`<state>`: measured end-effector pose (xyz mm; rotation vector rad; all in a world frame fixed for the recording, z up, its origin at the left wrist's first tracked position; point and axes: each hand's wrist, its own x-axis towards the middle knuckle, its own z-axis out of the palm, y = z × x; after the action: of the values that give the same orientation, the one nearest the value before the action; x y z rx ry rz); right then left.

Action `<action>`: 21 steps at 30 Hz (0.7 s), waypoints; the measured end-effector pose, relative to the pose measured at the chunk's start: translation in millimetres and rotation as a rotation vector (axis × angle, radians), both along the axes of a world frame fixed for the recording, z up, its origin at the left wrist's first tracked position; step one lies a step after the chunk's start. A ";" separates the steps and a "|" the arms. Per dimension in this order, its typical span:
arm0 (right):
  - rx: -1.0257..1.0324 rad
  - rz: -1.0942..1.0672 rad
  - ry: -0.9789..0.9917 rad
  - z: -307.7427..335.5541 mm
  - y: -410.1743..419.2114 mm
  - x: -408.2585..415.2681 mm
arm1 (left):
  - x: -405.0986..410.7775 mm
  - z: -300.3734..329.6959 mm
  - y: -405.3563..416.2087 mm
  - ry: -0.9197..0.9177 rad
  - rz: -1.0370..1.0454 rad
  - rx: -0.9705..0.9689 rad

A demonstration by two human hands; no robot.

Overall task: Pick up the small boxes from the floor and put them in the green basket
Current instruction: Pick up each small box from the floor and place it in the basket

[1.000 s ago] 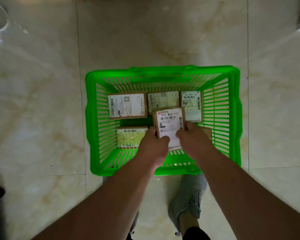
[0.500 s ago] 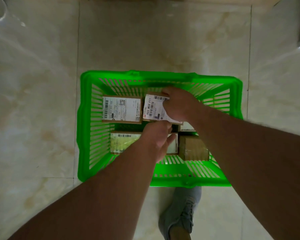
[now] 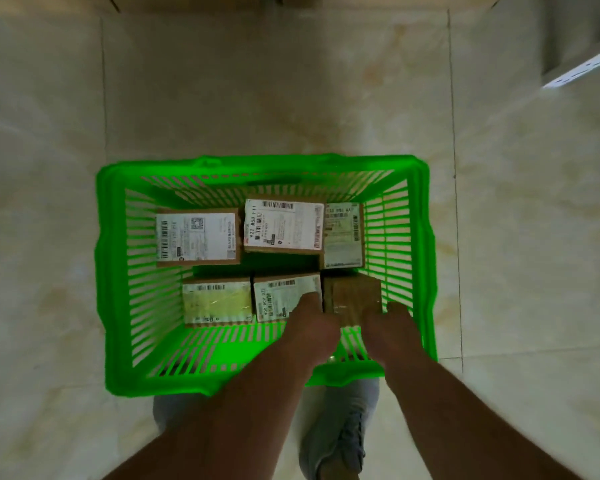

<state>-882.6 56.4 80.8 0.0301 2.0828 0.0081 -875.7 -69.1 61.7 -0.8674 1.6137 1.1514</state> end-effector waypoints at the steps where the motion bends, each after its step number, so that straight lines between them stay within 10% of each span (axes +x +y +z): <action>1: 0.013 0.029 0.008 -5.1 -3.8 -2.1 | -0.5 -4.3 6.5 0.023 -0.045 -0.012; 13: -0.098 -0.167 0.040 10.6 1.1 -7.4 | -2.1 10.7 12.5 0.209 -0.004 0.049; 21: -0.458 -1.188 0.367 42.6 14.6 -18.1 | -26.2 44.0 3.8 0.323 0.165 0.044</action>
<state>-900.7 71.0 123.4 1.0293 2.0642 -1.2533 -901.9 -65.2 105.7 -0.8293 1.7918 1.4983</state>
